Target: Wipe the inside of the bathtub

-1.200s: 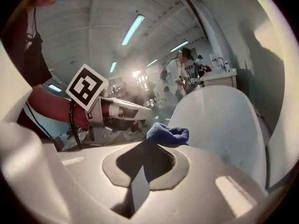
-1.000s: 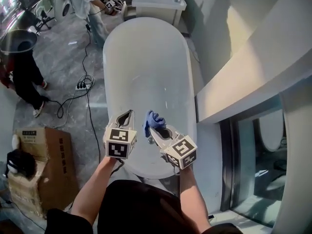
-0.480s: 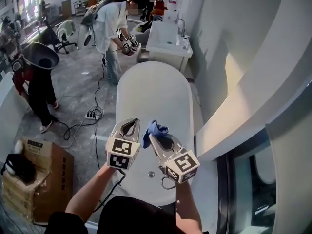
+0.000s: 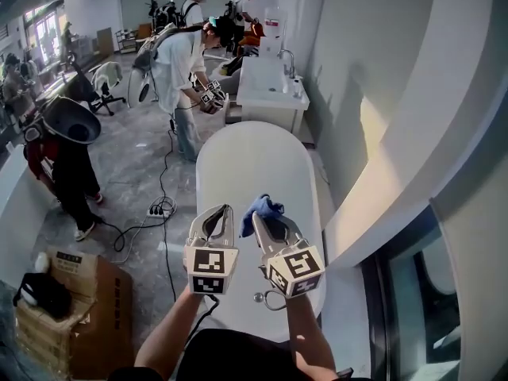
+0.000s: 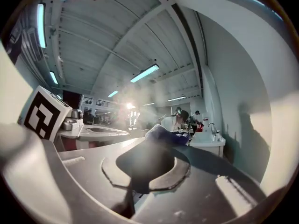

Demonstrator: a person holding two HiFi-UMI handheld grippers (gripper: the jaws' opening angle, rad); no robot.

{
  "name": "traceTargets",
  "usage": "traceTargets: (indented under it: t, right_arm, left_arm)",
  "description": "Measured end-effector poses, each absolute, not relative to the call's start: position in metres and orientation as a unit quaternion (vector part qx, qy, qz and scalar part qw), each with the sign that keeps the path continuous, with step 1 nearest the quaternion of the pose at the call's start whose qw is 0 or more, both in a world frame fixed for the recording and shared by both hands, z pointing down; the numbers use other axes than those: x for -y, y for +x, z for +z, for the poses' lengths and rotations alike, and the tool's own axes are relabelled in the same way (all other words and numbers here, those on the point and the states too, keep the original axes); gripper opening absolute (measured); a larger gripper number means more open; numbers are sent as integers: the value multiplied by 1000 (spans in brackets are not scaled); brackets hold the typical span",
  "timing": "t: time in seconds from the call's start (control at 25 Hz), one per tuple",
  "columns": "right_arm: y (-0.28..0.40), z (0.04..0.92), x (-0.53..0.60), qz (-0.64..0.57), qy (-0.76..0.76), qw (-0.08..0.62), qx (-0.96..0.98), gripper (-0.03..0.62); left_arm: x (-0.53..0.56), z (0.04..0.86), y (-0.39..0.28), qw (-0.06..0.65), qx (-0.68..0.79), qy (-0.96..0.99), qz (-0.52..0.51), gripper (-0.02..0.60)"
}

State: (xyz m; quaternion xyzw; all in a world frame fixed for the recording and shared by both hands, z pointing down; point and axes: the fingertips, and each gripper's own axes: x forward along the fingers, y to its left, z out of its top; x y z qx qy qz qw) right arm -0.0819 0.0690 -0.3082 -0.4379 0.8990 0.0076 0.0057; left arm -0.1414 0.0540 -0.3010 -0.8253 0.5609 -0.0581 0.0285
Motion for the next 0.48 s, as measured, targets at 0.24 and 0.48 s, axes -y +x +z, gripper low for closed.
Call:
traceTargets:
  t: [0.24, 0.48]
  right_arm:
    - [-72, -298, -81, 7, -455, -7, -891, 19]
    - [-60, -299, -91, 14, -465, -3, -885, 20]
  left_arm:
    - [-66, -292, -123, 30, -546, -835, -54, 2]
    - [-73, -292, -113, 35, -535, -842, -55, 2]
